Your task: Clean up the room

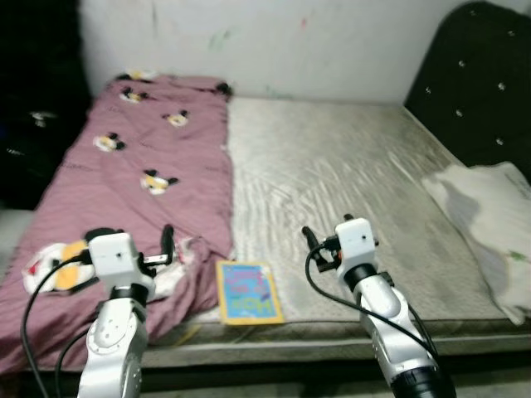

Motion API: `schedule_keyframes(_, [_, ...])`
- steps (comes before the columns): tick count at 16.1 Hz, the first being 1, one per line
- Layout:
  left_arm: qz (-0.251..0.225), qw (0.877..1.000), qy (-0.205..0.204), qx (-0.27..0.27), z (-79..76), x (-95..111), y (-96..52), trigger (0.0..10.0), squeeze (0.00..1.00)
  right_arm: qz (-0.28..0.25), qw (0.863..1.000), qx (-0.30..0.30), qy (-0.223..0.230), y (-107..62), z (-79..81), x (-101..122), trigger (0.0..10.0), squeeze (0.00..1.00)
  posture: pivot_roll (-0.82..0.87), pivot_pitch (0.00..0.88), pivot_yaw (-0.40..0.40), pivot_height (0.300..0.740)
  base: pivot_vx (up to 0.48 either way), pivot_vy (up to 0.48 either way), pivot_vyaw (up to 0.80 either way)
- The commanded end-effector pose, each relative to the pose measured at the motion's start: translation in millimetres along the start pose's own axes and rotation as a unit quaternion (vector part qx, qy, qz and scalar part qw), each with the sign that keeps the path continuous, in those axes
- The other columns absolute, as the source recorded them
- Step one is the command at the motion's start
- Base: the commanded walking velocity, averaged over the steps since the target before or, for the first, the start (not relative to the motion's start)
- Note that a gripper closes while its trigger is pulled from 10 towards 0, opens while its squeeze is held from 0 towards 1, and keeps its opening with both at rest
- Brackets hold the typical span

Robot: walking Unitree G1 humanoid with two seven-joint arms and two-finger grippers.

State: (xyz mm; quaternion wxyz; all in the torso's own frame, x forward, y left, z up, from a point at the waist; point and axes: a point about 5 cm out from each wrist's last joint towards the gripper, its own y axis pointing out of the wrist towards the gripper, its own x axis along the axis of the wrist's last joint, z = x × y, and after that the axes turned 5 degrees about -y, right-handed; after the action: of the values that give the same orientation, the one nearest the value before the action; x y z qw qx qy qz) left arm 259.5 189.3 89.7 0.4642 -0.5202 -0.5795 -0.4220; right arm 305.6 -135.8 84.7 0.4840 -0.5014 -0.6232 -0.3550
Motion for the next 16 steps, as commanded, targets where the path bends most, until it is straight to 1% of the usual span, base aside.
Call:
schedule_keyframes(1, [-0.001,1.000,-0.002,-0.013,-7.9,-0.2,0.7,10.0,0.00,0.005,1.000,-0.007,-0.004,-1.8,-7.6,-2.3,10.0,0.00,0.02,0.000,-0.034,0.740,0.000,0.000,0.00])
schedule_keyframes(5, [-0.004,1.000,-0.006,-0.024,-9.8,0.6,0.7,10.0,0.00,0.005,1.000,-0.007,-0.004,-1.6,-7.5,-2.8,10.0,0.00,0.02,0.000,-0.034,0.740,0.000,0.000,0.00])
schedule_keyframes(7, [-0.005,1.000,-0.006,-0.027,-10.0,0.8,-0.1,10.0,0.00,0.012,1.000,-0.009,0.006,-1.5,-7.8,-4.5,10.0,0.00,0.03,0.000,-0.035,0.740,0.000,0.000,0.00])
schedule_keyframes(9, [-0.005,1.000,-0.006,-0.030,-10.1,1.0,-0.3,10.0,0.00,0.011,1.000,-0.010,0.007,-1.6,-7.5,-4.2,10.0,0.00,0.03,0.000,-0.033,0.740,0.000,0.000,-0.59])
schedule_keyframes(16, [-0.003,0.999,-0.006,-0.033,-10.4,1.0,-0.1,10.0,0.00,0.010,1.000,-0.011,0.006,-1.4,-7.5,-3.9,10.0,0.00,0.03,0.000,-0.031,0.740,0.000,0.000,0.00])
